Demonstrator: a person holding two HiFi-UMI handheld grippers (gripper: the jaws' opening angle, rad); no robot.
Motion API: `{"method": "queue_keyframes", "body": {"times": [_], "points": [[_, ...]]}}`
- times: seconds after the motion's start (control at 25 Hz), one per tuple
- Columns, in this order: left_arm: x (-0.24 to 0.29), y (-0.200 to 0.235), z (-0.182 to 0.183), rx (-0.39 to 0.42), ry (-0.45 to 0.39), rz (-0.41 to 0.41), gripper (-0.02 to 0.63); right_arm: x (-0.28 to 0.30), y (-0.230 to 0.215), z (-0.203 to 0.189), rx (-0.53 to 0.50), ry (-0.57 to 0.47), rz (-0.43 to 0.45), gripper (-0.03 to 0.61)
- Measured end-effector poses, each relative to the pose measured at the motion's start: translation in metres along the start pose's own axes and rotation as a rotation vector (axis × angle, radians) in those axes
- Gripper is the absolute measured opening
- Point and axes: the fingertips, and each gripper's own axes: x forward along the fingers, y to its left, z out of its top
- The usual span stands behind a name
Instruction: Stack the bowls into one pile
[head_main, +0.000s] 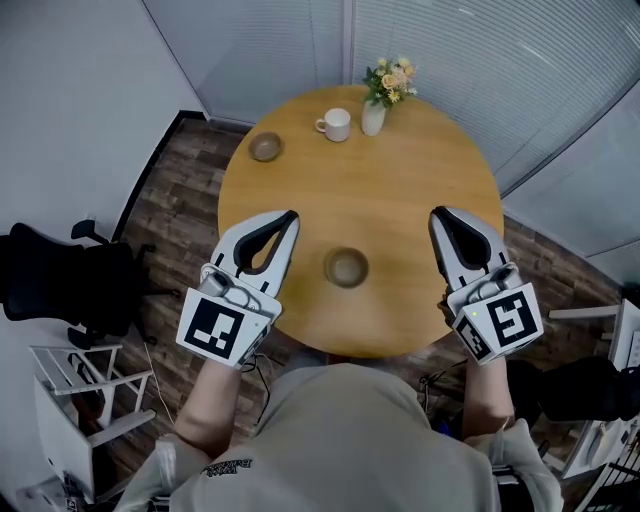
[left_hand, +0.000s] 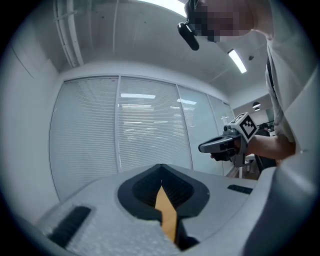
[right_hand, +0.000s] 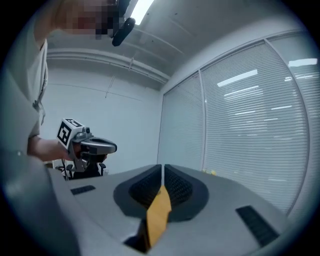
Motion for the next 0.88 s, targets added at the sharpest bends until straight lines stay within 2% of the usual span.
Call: {"method": "queue_keyframes", "body": {"times": [0.24,0.44,0.64,0.88], "points": [[0.000,-0.007,-0.004,-0.029,0.019,-0.012,0.020,-0.002,0.001,-0.011,0.015,0.028,0.012,0.035],[0.000,-0.006,-0.007,0.004,0.020,-0.018,0.020,0.001,0.004,-0.015,0.031,0.031,0.022,0.036],[0.004,-0.003,-0.015,-0.010,0.081,-0.015,0.021,0.006,0.009,-0.019,0.013,0.051,0.048,0.035],[0.005,0.026,-0.020,0.016,0.102,0.054,0.023,0.018,0.013,-0.025,-0.007,0.080,0.073,0.036]]}}
